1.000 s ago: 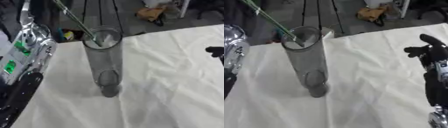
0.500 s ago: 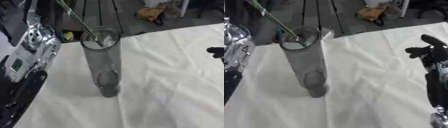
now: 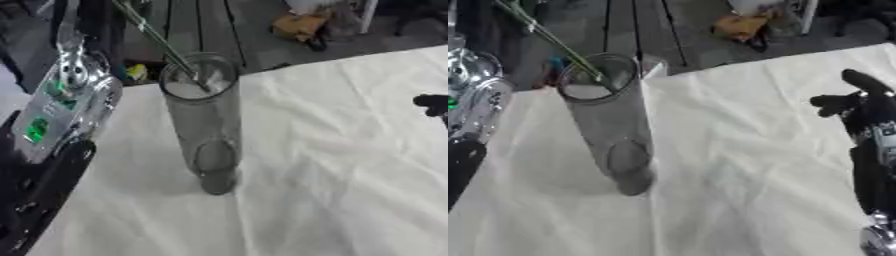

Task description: Arrange flowers into the vase.

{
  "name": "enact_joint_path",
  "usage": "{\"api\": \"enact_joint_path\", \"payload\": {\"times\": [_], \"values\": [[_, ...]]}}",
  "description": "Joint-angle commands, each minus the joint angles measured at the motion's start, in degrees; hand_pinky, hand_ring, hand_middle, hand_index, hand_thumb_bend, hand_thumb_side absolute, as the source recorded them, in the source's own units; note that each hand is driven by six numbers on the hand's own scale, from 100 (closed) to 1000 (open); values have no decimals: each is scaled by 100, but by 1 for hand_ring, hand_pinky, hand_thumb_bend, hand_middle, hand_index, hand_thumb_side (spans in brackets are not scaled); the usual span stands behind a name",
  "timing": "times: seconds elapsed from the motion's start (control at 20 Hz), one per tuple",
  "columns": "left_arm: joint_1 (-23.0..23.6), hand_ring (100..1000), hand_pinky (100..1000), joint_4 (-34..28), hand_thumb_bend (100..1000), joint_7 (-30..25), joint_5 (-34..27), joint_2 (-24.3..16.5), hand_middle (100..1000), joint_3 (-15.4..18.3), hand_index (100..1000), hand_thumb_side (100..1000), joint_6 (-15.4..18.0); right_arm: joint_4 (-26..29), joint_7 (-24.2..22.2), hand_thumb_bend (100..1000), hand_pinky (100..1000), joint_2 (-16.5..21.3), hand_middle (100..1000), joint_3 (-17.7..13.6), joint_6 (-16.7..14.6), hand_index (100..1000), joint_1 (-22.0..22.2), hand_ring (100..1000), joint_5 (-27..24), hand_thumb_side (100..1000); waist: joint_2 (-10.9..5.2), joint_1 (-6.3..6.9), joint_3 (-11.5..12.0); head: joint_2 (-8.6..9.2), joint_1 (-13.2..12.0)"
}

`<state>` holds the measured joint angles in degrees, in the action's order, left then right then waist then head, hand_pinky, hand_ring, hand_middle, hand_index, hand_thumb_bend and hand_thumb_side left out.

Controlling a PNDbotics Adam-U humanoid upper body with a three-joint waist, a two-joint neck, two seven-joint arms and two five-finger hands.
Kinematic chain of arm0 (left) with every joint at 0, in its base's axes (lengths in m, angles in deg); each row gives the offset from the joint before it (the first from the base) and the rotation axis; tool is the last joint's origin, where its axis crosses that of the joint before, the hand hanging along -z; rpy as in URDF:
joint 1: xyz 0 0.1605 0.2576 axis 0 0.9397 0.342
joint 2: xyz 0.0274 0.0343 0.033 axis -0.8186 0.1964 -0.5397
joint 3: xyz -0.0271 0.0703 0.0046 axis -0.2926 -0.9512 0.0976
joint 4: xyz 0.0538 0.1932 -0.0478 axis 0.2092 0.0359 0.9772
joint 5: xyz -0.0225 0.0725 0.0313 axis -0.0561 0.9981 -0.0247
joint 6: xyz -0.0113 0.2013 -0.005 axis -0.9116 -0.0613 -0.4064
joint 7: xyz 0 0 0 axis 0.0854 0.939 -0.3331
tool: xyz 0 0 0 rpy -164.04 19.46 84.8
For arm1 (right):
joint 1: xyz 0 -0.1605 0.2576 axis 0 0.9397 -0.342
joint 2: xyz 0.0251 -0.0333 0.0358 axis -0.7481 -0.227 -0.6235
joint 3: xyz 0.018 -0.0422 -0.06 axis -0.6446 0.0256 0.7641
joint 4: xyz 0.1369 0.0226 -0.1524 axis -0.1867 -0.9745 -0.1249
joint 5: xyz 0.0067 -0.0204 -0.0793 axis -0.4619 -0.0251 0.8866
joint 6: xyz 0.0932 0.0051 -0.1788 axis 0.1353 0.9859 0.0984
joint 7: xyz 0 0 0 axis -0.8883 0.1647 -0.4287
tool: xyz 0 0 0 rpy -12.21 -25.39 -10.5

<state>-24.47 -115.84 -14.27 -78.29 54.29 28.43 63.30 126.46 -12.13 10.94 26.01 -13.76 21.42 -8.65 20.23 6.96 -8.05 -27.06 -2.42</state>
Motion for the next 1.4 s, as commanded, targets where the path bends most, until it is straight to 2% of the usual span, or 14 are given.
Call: {"api": "enact_joint_path", "payload": {"times": [0.05, 0.35, 0.8, 1.05, 1.4], "values": [[-145, 100, 100, -37, 232, 12, -162, -60, 100, 28, 149, 743, -61, 110, 17, 100, 862, 19, 488, -35, 23, 845, -38, 697, -49, 817, -17, 66, -4, 55, -11], [-154, 100, 100, 33, 243, 61, -103, -85, 100, 42, 189, 804, -269, 110, 42, 100, 863, 20, 487, -39, 40, 845, -29, 697, -50, 812, -19, 79, 7, 53, -4], [-106, 100, 100, 129, 173, 19, 540, -229, 100, 36, 202, 779, -913, 110, 51, 100, 863, 36, 486, -46, 64, 845, 2, 698, -37, 816, -38, 88, 62, -7, 5], [-76, 100, 100, 165, 138, -247, 925, -334, 100, 43, 211, 776, -1244, 110, 55, 100, 864, 48, 486, -52, 70, 846, 25, 699, -26, 814, -56, 99, 91, -91, -21], [-63, 100, 100, 177, 100, -796, 1219, -435, 100, 50, 238, 810, -1510, 110, 46, 100, 865, 40, 486, -52, 86, 846, 25, 700, -36, 811, -80, 116, 114, -79, -166]]}}
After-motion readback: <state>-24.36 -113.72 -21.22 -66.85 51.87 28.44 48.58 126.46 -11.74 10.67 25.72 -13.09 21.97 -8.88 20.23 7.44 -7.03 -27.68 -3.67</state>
